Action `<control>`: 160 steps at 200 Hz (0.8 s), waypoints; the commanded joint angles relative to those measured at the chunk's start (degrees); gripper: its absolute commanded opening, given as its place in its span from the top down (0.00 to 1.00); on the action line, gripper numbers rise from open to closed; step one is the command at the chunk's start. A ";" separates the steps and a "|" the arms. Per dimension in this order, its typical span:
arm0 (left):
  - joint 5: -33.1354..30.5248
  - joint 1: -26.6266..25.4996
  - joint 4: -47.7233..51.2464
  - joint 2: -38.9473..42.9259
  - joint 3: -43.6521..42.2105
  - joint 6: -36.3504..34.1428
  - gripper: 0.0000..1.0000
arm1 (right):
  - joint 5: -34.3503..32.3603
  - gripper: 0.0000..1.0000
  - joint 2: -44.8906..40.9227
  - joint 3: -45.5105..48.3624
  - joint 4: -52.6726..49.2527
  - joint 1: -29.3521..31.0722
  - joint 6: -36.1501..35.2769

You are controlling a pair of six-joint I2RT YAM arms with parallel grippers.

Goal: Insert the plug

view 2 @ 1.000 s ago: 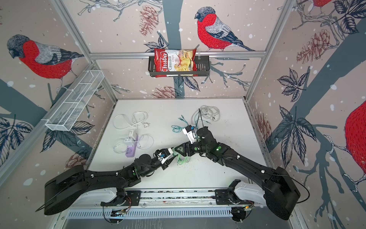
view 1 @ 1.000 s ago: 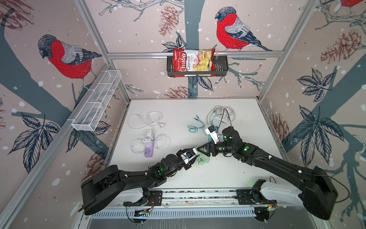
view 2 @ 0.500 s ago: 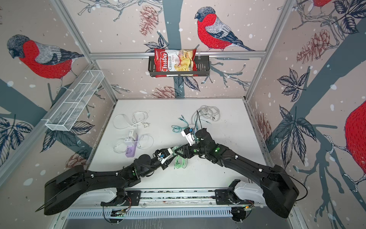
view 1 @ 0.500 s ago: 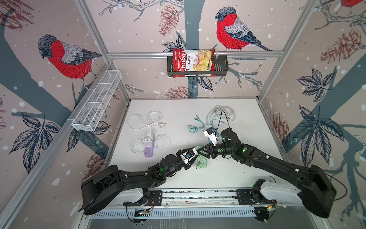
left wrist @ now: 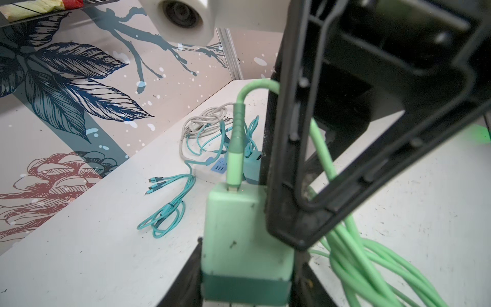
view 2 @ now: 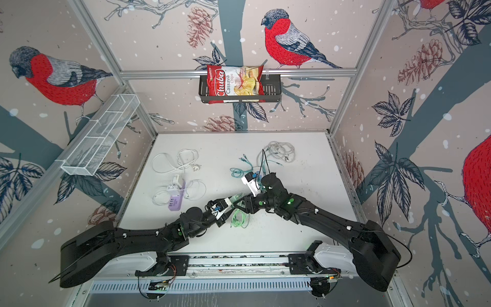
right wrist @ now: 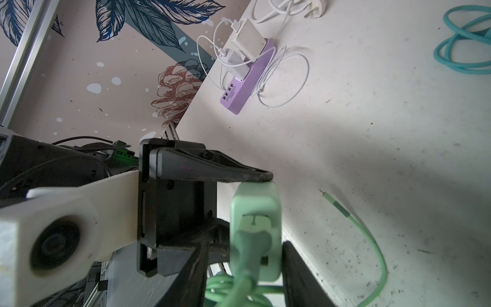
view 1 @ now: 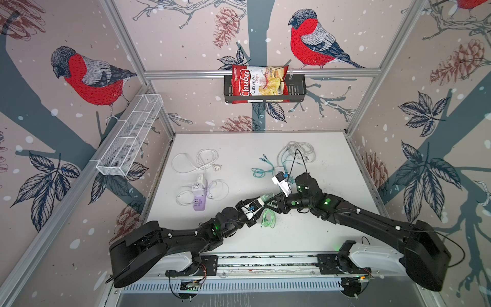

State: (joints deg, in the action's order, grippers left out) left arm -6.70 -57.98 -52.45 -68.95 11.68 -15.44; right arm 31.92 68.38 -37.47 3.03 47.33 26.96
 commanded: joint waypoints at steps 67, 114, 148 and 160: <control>-0.19 -0.12 -4.27 0.24 0.10 0.06 0.80 | 0.38 0.67 1.19 -0.10 2.54 0.16 -0.83; -1.36 -0.12 -3.63 -0.23 0.80 0.88 0.54 | -1.60 0.84 -0.36 0.05 1.43 -0.16 -1.15; -3.50 -0.12 -2.95 2.10 0.19 1.70 0.33 | -4.37 0.87 -3.53 0.54 -3.23 -3.66 -0.96; -3.58 -0.12 -1.58 3.49 0.31 1.99 0.31 | -5.86 0.88 -4.96 0.88 -5.38 -5.75 -0.60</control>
State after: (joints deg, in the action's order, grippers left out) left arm -8.69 -57.98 -53.25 -67.33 11.99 -14.52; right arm 28.95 65.56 -37.06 1.30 44.18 25.87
